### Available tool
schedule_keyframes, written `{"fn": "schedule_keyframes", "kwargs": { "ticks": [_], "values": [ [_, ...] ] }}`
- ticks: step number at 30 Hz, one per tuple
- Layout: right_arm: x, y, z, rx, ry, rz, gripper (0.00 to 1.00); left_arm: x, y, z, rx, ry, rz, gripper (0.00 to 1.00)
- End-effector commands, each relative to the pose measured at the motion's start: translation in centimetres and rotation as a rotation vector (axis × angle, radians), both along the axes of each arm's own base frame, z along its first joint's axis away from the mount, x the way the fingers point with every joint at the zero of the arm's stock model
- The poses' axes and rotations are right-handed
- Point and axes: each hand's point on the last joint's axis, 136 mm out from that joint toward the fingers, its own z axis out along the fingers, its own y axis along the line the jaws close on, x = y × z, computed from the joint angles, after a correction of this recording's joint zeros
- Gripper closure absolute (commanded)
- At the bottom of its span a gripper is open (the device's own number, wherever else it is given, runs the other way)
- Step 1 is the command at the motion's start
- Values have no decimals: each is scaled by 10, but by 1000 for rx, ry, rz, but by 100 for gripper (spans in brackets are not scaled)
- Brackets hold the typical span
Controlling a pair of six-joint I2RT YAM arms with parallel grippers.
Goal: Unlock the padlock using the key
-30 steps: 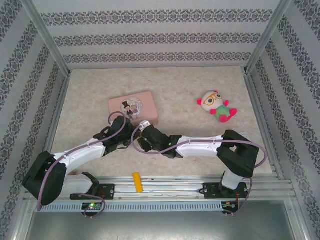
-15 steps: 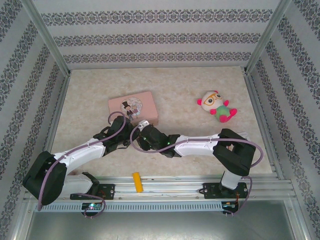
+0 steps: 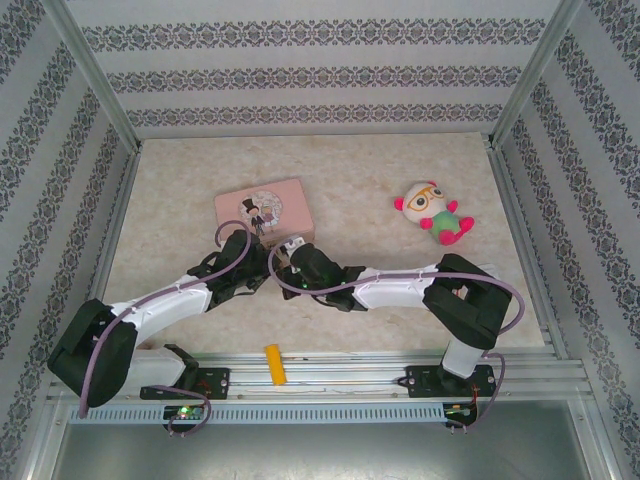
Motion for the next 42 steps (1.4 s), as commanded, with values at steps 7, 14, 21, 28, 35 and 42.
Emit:
{"fn": "schedule_keyframes", "kwargs": {
  "ticks": [7, 14, 21, 28, 35, 42],
  "values": [
    [27, -1, 14, 240, 103, -81, 100, 1, -20, 13, -81, -21, -68, 100],
    [36, -10, 23, 382, 176, -105, 100, 0, -19, 12, -79, -22, -66, 100],
    [42, -20, 25, 524, 252, -125, 100, 0, -19, 11, -81, -23, -60, 100],
    [46, -26, 20, 631, 321, -177, 100, -1, -16, 9, -82, -25, -44, 100],
    [48, -34, 20, 723, 374, -224, 100, 1, -13, 8, -88, -39, -19, 100],
    [47, -39, 14, 729, 388, -249, 100, 2, -18, 8, -105, -40, -37, 93]
  ]
}}
